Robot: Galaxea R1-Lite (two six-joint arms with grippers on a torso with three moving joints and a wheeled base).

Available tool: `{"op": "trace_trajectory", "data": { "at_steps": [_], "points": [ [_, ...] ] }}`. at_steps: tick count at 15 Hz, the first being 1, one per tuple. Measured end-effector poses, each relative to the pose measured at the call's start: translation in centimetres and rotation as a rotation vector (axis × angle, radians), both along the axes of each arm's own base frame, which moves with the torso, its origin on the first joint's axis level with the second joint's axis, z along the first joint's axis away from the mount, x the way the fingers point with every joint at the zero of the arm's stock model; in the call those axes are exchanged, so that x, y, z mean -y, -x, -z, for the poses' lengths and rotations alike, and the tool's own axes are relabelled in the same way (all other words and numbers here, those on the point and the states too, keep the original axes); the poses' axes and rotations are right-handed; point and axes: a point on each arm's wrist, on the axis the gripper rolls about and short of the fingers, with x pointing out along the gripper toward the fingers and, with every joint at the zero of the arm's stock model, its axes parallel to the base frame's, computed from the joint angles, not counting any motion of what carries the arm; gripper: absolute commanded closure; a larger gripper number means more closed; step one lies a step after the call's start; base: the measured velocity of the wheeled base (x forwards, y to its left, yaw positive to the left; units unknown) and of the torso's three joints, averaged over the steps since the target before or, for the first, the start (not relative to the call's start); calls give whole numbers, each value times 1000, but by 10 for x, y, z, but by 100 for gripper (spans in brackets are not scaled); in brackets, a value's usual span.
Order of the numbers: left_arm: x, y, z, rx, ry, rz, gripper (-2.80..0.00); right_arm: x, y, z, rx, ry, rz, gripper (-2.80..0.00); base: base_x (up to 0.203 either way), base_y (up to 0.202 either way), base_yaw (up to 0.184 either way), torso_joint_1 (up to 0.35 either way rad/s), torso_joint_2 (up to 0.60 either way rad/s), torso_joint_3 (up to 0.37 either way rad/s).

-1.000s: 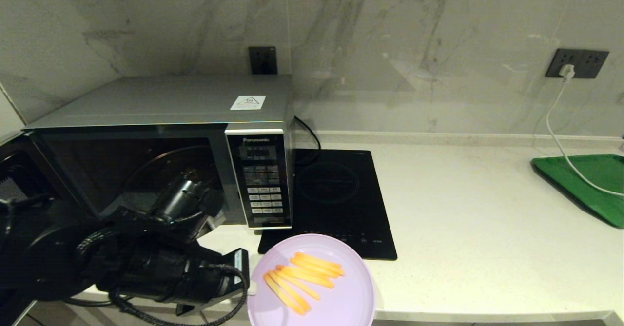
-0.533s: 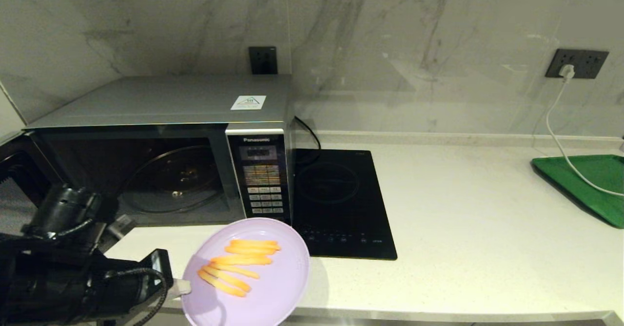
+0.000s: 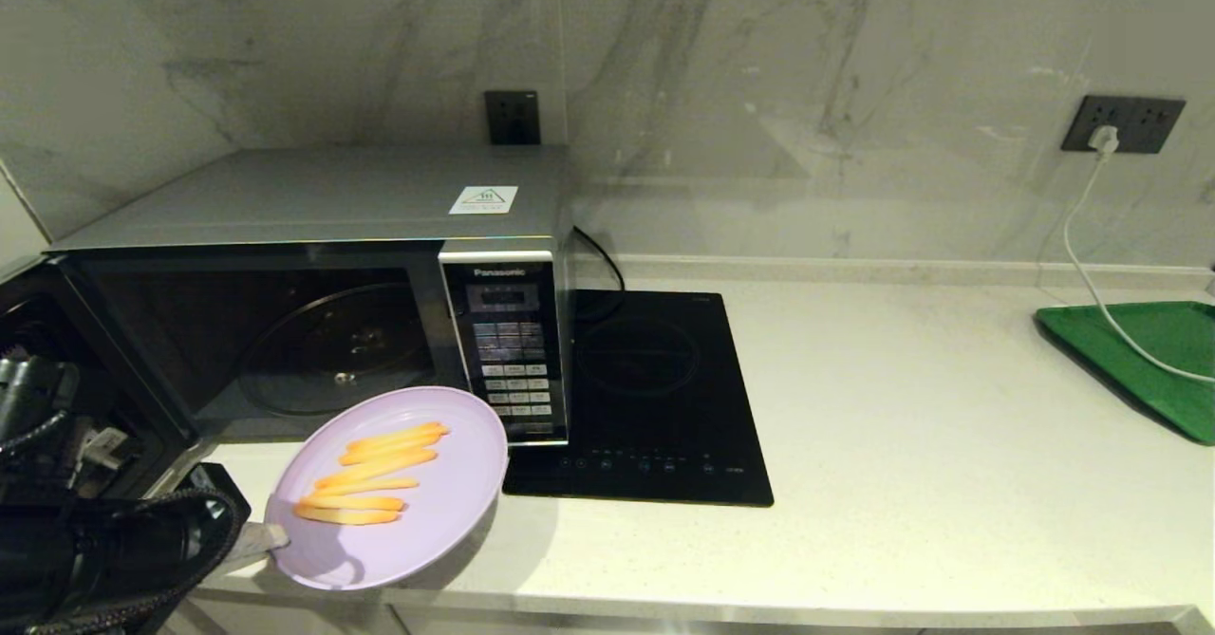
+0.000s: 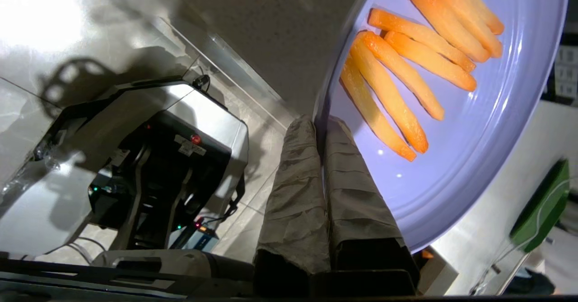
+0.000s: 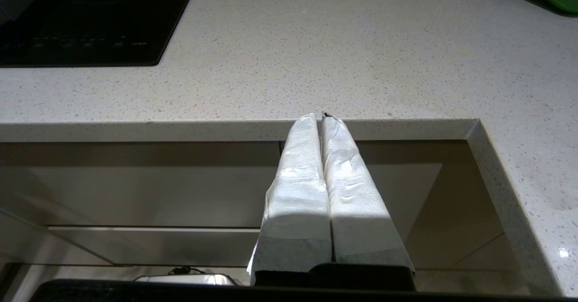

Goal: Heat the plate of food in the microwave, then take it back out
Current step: Put the plate in the microwave oven

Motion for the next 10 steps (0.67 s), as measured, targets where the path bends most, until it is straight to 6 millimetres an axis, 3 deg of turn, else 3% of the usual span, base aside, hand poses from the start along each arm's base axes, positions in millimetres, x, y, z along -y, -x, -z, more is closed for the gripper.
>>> {"op": "trace_trajectory", "data": {
  "at_steps": [5, 10],
  "points": [
    [-18, -4, 2, -11, -1, -98, 0, 0, 0, 0, 0, 0, 0, 0, 0, 0, 0, 0, 0, 0],
    [-44, -21, 10, 6, -5, -216, 0, 0, 0, 0, 0, 0, 0, 0, 0, 0, 0, 0, 0, 0]
  ]
}}
